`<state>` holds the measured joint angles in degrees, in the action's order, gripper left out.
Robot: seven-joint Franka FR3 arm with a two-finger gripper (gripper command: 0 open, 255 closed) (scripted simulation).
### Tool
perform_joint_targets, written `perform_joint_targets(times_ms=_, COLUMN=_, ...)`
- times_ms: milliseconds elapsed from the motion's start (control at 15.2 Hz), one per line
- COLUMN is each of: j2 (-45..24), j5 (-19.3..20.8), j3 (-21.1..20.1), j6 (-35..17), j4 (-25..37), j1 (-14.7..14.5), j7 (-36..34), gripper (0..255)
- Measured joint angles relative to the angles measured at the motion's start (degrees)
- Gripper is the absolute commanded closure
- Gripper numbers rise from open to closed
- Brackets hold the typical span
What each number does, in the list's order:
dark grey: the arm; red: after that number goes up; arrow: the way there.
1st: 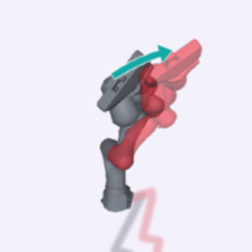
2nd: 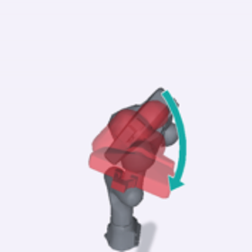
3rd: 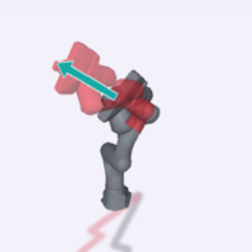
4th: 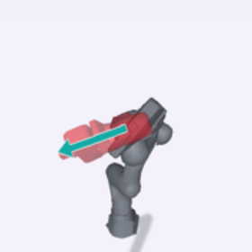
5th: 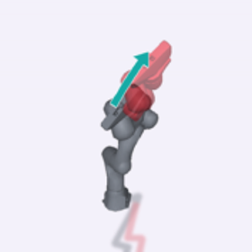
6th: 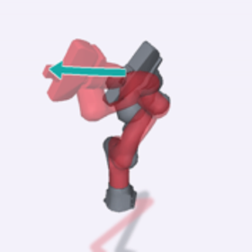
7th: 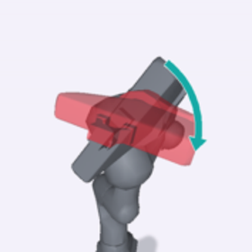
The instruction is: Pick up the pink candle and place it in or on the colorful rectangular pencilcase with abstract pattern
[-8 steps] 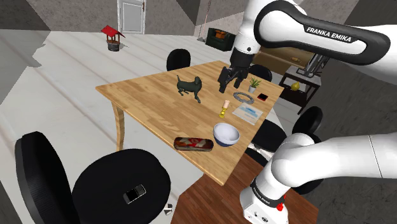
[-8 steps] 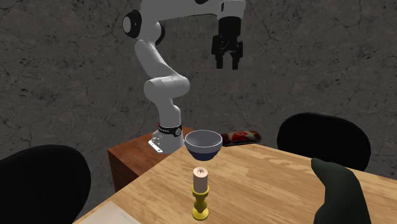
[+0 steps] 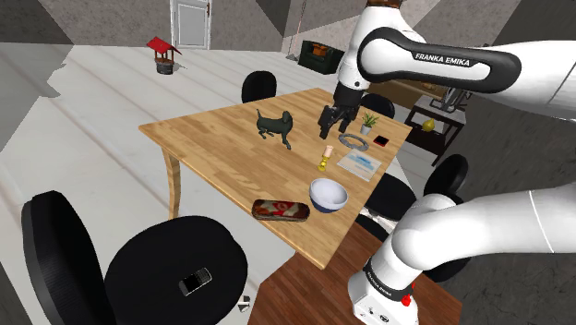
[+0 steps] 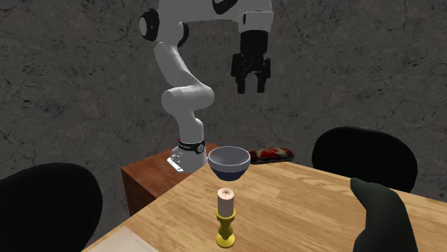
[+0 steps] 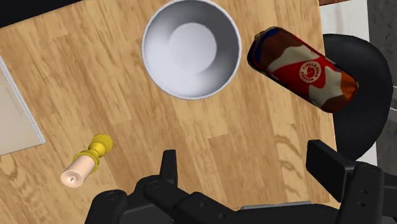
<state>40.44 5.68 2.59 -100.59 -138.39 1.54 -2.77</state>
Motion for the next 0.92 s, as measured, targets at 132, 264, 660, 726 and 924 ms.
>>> perform_joint_targets(times_ms=132, j2=-2.2, j5=0.9, j3=2.0, j6=-2.3, j4=-0.3, j1=0.7, j7=1.9, gripper=0)
perform_joint_targets(times_ms=264, j2=-4.4, j5=1.9, j3=4.2, j6=-4.9, j4=-0.8, j1=1.6, j7=4.0, gripper=0)
perform_joint_targets(times_ms=660, j2=-13.1, j5=3.6, j3=10.7, j6=-12.0, j4=0.5, j1=3.6, j7=10.6, gripper=0)
perform_joint_targets(times_ms=726, j2=-14.3, j5=3.7, j3=11.6, j6=-13.1, j4=0.5, j1=3.9, j7=11.5, gripper=0)
perform_joint_targets(times_ms=924, j2=-20.2, j5=3.3, j3=14.9, j6=-16.4, j4=2.9, j1=4.5, j7=15.2, gripper=0)
